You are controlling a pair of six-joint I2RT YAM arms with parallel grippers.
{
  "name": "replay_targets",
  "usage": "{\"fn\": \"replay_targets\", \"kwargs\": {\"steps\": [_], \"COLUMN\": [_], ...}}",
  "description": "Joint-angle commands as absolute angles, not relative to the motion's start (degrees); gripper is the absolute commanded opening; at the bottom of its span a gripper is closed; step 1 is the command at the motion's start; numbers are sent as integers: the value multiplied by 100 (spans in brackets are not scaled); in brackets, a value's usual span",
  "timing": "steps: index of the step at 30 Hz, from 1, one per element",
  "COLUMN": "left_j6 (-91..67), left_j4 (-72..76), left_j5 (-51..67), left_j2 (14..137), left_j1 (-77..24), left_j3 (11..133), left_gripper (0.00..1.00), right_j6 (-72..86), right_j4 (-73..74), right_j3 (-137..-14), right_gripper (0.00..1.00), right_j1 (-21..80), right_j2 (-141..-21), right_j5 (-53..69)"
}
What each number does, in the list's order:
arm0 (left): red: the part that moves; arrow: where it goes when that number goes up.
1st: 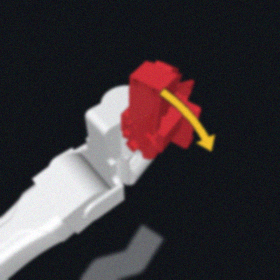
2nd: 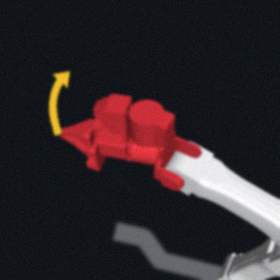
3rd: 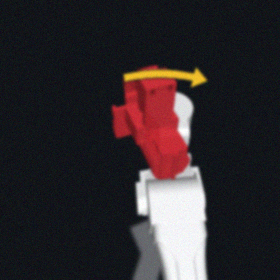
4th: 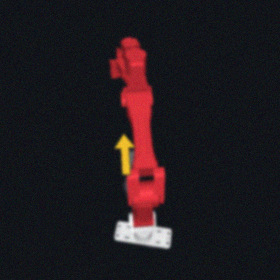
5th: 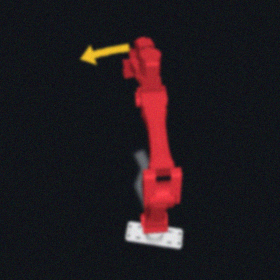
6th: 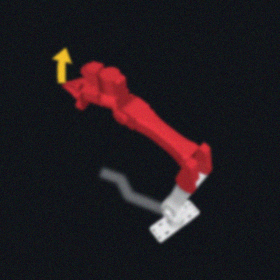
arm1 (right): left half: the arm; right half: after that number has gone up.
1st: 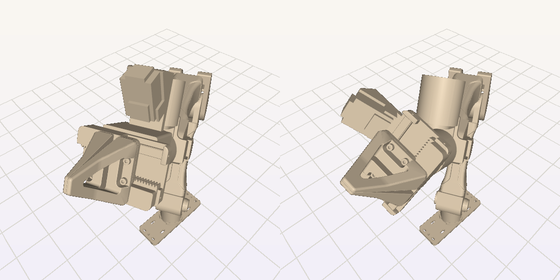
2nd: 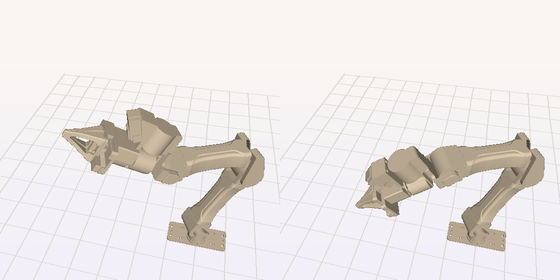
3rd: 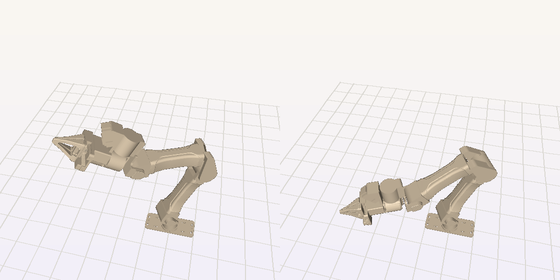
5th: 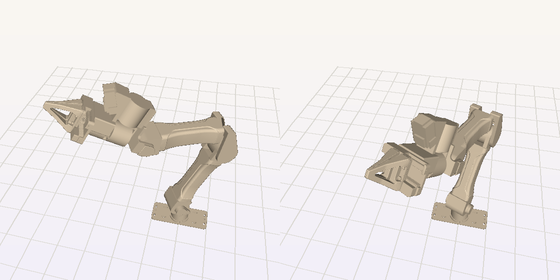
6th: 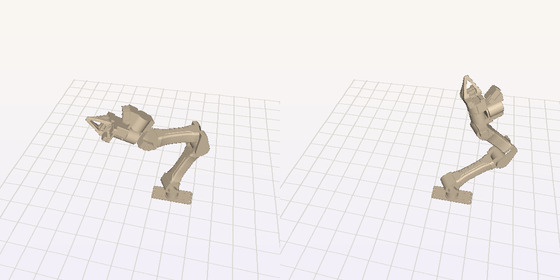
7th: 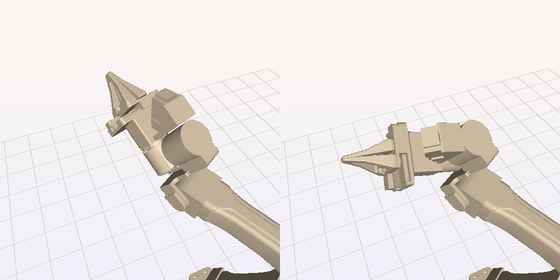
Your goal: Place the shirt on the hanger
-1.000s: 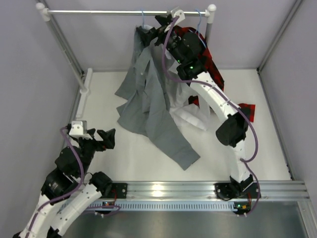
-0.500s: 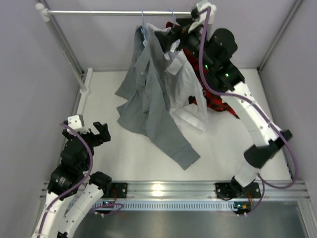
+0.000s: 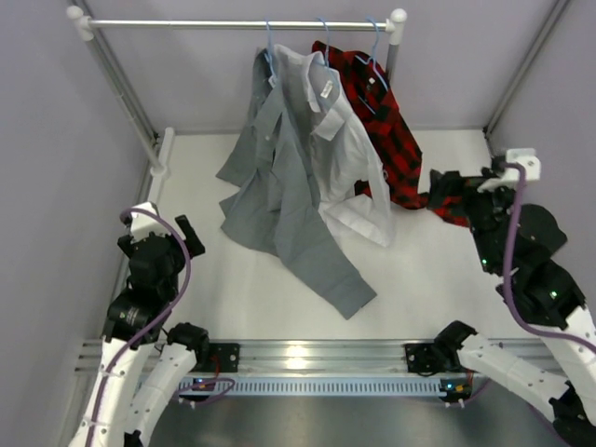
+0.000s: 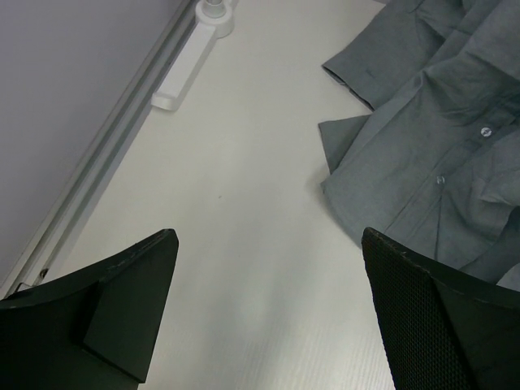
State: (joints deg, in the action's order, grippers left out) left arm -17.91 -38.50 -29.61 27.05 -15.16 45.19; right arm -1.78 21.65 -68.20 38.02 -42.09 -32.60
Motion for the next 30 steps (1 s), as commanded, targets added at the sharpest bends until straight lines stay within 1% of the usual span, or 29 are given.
{"fn": "replay_targets", "kwargs": {"steps": [1,3,7,10,14,17,22,30], "left_j6": [-1731,-1731,-1652,-1626,-1573,-1547,-1477,-1398], "left_j4": [-3577,-3568,-3437,-3393,-3340,-3340,-3305,-3270], "left_j5": [-2928,-2857,-2681,-2585,-2180,-2057,-1741,-1486], "left_j2": [2655,2524,2180,2074,2127,2153,2153,2145], "left_j1": [-1196,-960,-817,-826,-826,-835,-844,-870], "left_j3": [4623,4553,4316,4219,4184,4184,4140,4113], "left_gripper": [98,98,98,98,98,98,98,98], "right_j6": [315,561,939,1151,1239,1204,1257,1230], "right_j4": [3172,3548,3980,4165,4184,4184,4184,4192], "right_j3": [-6208,-5969,-5512,-5231,-4843,-4711,-4649,-4807], "right_gripper": [99,99,99,99,99,100,99,99], "right_j1": [3823,3823,3823,3823,3823,3823,3823,3832], "right_j2": [-3544,-3192,-2778,-2374,-1681,-1442,-1406,-1661], "right_j5": [-4236,-4245,-4219,-4210,-4324,-4298,-4166,-4069]}}
